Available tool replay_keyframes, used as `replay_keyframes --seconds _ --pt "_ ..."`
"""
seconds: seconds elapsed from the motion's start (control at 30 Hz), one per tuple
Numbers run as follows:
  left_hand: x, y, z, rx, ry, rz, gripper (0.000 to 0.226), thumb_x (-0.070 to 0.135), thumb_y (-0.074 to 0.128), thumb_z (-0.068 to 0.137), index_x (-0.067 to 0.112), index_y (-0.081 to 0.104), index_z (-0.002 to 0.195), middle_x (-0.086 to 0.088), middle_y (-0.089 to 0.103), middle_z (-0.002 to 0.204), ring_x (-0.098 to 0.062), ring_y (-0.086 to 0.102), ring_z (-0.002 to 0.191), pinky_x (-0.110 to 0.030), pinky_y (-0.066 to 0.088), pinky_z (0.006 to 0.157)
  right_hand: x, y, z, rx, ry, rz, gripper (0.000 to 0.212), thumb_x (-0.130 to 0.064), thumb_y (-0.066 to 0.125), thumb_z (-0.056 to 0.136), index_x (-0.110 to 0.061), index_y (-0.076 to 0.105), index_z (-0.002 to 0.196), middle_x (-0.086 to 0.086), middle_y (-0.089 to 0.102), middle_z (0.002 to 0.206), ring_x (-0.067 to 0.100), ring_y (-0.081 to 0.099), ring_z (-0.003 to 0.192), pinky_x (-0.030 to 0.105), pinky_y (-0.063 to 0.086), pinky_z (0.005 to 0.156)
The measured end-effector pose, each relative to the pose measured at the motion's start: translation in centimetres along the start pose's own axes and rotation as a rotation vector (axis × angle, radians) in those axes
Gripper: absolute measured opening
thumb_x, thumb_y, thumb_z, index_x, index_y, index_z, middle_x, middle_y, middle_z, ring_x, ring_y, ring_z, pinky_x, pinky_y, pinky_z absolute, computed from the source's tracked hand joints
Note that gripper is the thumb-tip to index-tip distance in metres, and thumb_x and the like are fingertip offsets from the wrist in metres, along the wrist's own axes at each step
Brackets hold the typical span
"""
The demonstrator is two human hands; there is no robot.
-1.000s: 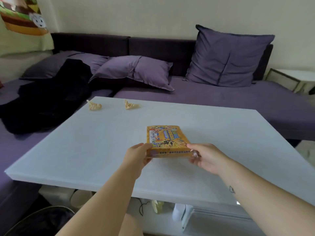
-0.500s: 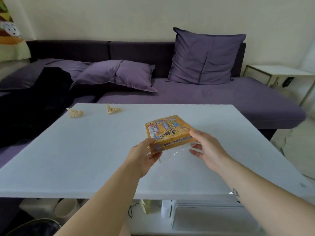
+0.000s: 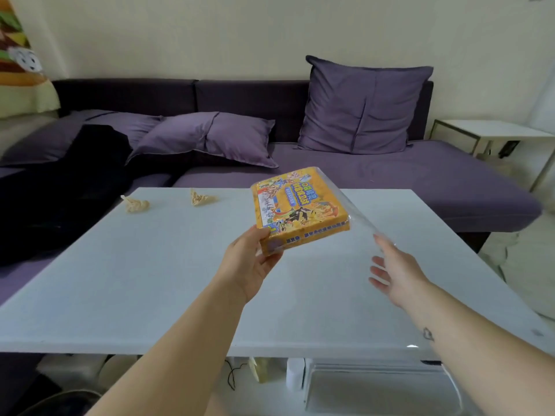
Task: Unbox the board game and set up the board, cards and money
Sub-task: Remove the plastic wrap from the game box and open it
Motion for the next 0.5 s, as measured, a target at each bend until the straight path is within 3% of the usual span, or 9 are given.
replay_keyframes --seconds 0.13,0.23,0.4,0.5 --pt "-0.1 -2.6 0.4 0.099 0.027 0.081 0.032 0.005 0.049 0.093 0.008 0.053 0.124 -0.007 0.065 0.093 -0.018 0.066 0.071 -0.026 0.056 0.059 0.6 0.1 0.3 -0.062 0.140 0.283 0.041 -0.043 0.052 0.094 -0.011 0.047 0.120 0.012 0.056 0.105 0.026 0.059 0.084 0.040 0.048 0.082" --pt "-0.9 -4.9 0.7 0.154 0.016 0.176 0.038 0.002 0.047 0.094 0.008 0.050 0.131 -0.007 0.066 0.095 -0.020 0.064 0.077 -0.029 0.052 0.065 1.0 0.4 0.3 -0.126 0.125 0.387 0.030 -0.033 0.036 0.100 -0.011 0.051 0.113 0.016 0.055 0.128 0.026 0.058 0.078 0.038 0.048 0.079" --pt "-2.3 -8.3 1.0 0.211 -0.038 0.239 0.043 0.000 0.047 0.094 0.009 0.044 0.136 -0.011 0.066 0.101 -0.022 0.063 0.079 -0.032 0.052 0.069 1.9 0.5 0.8 -0.141 0.097 0.220 0.052 -0.059 0.040 0.092 -0.015 0.055 0.115 0.006 0.058 0.110 0.027 0.057 0.091 0.041 0.043 0.088" --pt "-2.8 -9.6 1.3 0.238 -0.037 0.343 0.033 0.001 0.048 0.095 0.006 0.052 0.127 -0.016 0.065 0.096 -0.022 0.060 0.075 -0.035 0.054 0.077 2.6 0.1 1.2 -0.104 0.067 0.061 0.044 -0.056 0.055 0.086 -0.015 0.061 0.101 0.001 0.062 0.096 0.022 0.059 0.083 0.035 0.047 0.077"
Point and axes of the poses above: each hand's wrist, its own z-axis towards the middle knuckle, its own y-axis out of the palm, x = y × z, the point moved 3 cm from there along z, towards the middle knuckle
